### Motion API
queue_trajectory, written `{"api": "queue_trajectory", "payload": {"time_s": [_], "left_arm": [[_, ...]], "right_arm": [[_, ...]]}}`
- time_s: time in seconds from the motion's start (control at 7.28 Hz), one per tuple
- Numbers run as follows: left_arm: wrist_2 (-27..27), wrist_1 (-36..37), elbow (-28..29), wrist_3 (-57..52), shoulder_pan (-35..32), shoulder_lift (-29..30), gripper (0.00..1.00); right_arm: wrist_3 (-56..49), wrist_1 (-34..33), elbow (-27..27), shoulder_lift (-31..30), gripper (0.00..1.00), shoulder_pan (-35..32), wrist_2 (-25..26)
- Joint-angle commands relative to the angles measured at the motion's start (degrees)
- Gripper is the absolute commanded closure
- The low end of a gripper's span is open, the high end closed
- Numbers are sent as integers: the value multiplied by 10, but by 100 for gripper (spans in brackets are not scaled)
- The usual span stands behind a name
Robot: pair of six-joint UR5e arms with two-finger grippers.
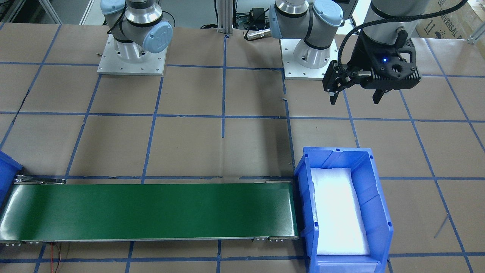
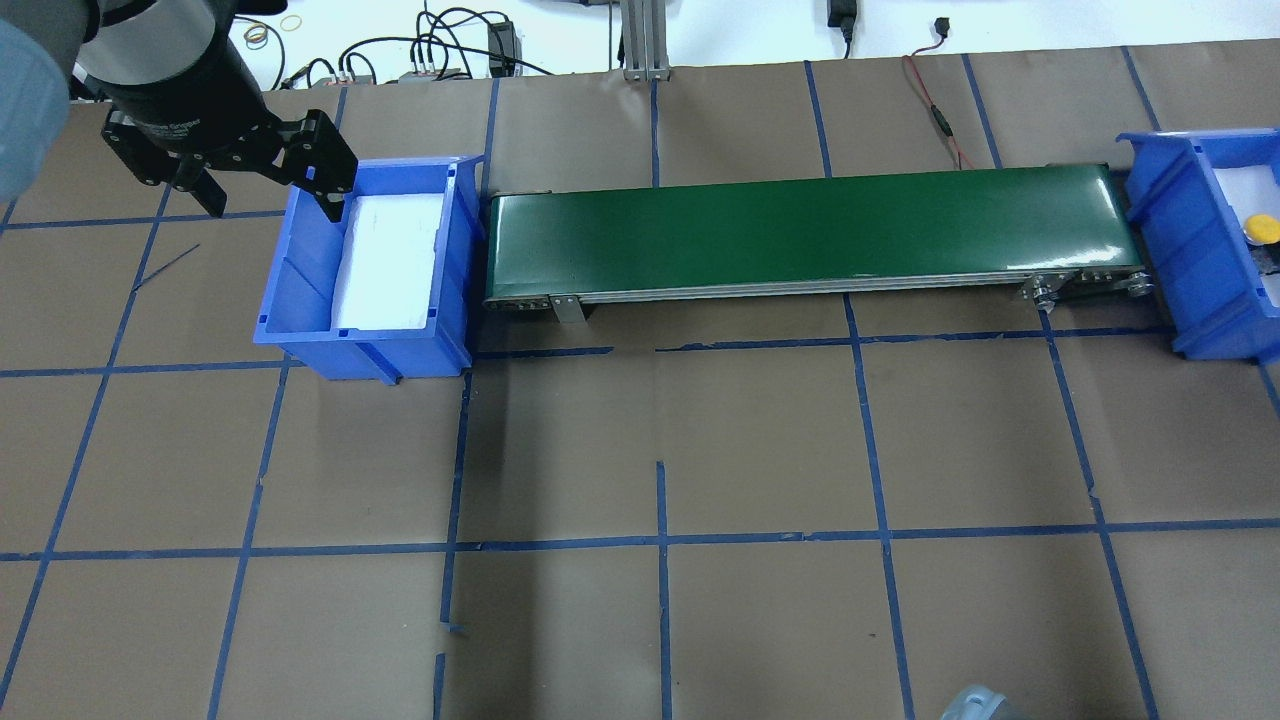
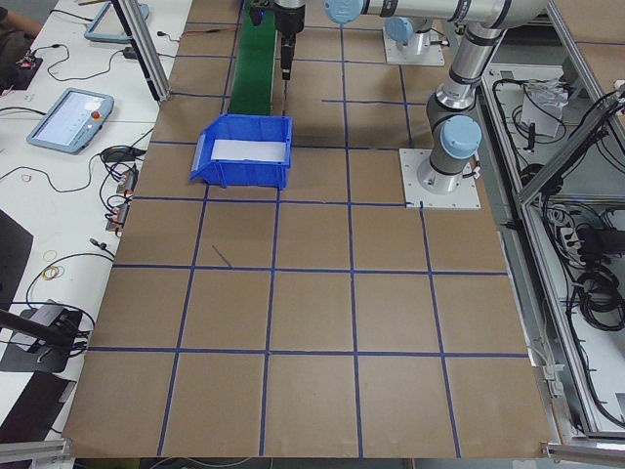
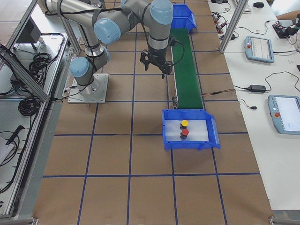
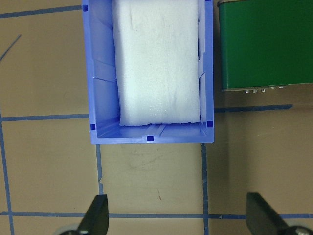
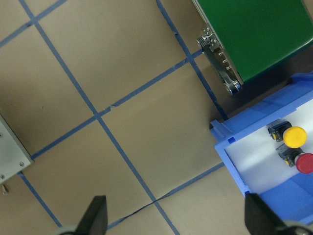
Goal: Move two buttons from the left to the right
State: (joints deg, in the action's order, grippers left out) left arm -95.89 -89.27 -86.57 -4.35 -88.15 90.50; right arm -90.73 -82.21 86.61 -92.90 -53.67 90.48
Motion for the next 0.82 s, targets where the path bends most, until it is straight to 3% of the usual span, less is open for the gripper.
{"api": "queue_trajectory", "payload": {"time_s": [0.0, 0.41, 0.69], "left_arm": [[1, 1, -3, 0, -2, -1, 0], [1, 1, -3, 0, -1, -1, 0], [0, 1, -3, 0, 1, -1, 0]], "right_arm": [[142, 0, 15, -16, 0, -96, -6], [293, -10, -15, 14, 0, -228, -9], [354, -21, -60, 67, 0, -313, 0]]}}
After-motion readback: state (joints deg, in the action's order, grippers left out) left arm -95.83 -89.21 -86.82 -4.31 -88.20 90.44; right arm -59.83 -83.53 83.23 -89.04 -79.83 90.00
